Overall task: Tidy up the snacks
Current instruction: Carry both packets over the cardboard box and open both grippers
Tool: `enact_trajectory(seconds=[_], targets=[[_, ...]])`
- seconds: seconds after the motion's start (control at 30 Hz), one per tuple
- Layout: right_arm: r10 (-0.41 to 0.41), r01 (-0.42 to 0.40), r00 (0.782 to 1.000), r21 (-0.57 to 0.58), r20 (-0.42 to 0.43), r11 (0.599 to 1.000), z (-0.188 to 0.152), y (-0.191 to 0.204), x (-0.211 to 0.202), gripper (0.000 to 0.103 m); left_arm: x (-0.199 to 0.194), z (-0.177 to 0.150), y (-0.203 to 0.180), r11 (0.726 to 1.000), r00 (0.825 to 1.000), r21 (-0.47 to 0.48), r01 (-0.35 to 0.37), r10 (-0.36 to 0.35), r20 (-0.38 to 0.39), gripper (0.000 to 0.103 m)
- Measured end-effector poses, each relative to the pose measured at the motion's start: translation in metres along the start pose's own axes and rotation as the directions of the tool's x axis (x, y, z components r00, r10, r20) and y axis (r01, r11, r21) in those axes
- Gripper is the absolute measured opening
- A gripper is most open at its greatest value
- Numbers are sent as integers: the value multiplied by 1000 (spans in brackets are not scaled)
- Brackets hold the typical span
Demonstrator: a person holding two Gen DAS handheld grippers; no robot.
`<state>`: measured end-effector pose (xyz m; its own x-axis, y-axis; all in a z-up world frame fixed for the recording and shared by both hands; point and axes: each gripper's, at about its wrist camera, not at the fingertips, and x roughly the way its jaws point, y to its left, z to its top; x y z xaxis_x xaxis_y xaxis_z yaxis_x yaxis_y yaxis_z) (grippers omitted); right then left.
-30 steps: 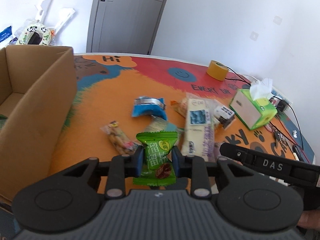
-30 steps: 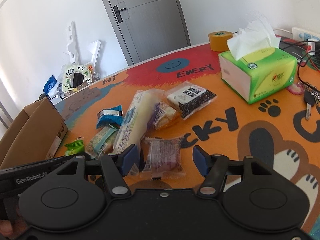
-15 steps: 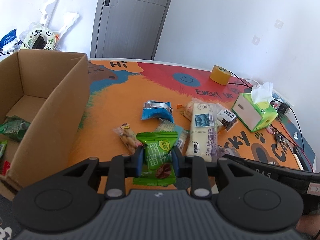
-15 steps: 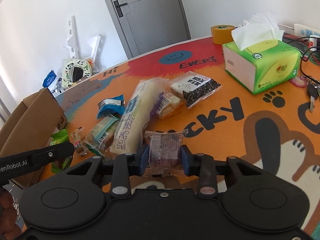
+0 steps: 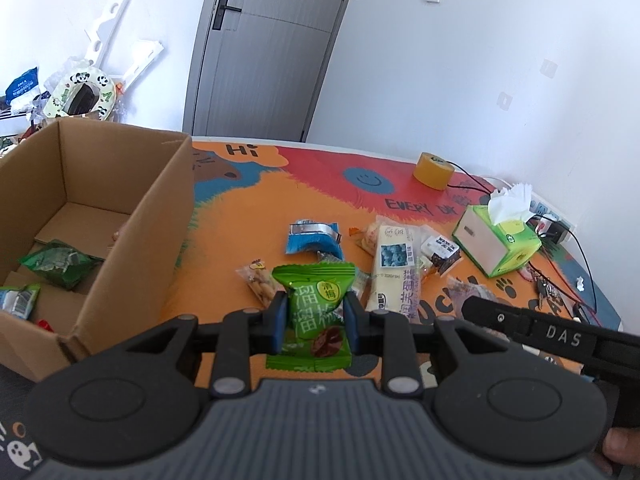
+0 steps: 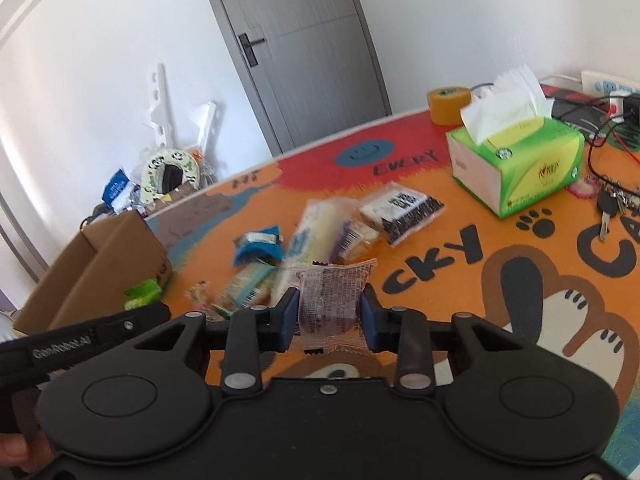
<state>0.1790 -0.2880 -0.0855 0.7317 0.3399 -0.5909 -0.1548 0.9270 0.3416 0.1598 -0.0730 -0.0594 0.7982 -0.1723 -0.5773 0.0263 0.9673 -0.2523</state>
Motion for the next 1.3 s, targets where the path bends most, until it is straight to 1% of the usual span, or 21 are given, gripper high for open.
enact_trajectory(seconds=[0.23,0.4,0.63,0.8,1.1,1.3], targets=[[29,-29,999,-19,19,999,1,17,-12,34,-20,2,7,1000,999,-11,0,0,34,28],[50,-50,998,-31,25,998,3,31,-17,34,-36,12,15,1000,997,-6,-6,6,73,28],[85,-83,996,-56,41,995,6,59,-20,34,-57,30,37,999,990,-29,-30,34,134,28],[118,-114,992,-79,51,990,11,81,-18,34,-69,38,51,998,985,-39,-49,55,163,28],[169,-163,984,-114,48,980,16,118,-8,34,-84,51,77,994,974,-64,-88,99,202,28],[211,-204,977,-140,34,969,16,146,2,34,-91,58,104,987,965,-101,-122,142,219,28]])
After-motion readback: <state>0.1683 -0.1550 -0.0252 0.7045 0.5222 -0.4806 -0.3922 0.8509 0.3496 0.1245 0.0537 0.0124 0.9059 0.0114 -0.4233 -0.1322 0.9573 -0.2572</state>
